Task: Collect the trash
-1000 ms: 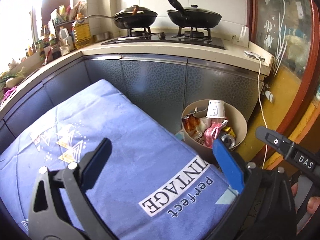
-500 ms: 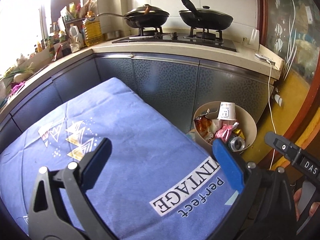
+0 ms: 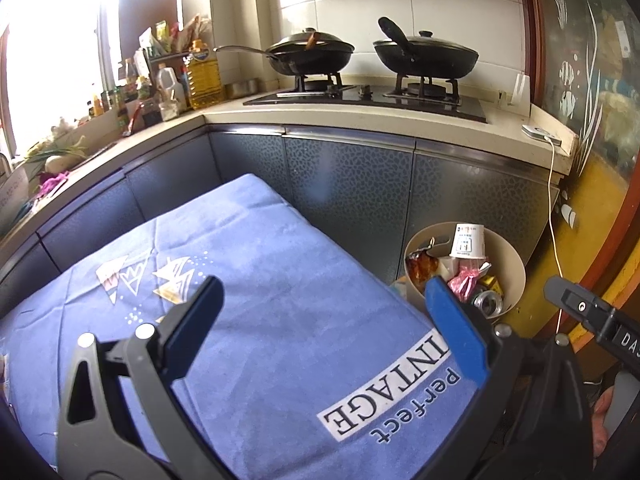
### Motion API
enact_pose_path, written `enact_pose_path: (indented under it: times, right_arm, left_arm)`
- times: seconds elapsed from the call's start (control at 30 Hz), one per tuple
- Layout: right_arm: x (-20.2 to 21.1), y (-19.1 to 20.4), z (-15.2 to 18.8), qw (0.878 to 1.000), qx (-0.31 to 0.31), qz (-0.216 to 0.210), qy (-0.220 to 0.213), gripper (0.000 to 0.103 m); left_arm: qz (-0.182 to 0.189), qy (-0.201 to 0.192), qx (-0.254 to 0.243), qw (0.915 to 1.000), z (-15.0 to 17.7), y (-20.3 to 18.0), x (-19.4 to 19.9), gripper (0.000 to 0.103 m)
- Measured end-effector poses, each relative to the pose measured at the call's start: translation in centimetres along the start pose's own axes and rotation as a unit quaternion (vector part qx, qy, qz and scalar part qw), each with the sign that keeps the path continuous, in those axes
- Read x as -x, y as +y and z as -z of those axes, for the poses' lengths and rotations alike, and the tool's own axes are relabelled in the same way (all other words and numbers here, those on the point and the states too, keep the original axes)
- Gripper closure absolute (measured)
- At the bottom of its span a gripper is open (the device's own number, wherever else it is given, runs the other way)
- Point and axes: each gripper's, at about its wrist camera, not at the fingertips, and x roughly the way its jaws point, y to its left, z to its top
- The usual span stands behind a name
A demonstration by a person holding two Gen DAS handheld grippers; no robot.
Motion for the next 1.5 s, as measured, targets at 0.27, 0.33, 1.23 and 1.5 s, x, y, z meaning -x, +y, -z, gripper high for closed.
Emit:
enact_pose_path:
  times: [0.27,0.33,1.23,1.5]
  right_arm:
    - [0.4,0.1,-0.1,1.000,-0.003,0.001,-0.004,0.028]
    - [0.5,0.2,-0.2,1.000,-0.002,0.001,-0.005,0.028]
    - [1.3,1.8,-0.5,1.000,0.023,-0.002,-0.010,0.017]
    - [1.3,1.8,-0.6,1.000,0.023,-0.003,-0.012,0.017]
  left_arm:
    - [-0.023,-0.028,-0.021,0.9991,-0.3,-0.4,0.7,0.006]
    - [-0.023,-0.031,-0.024,0.9990,-0.4,-0.5,0.8,0.006]
    - [-0.043,-0.037,-0.006,0.9984,-1.3,0.8,1.9,0.006]
    - [-0.053,-0.051,0.000,0.9973,-1.4,1.2,2.5,0.006]
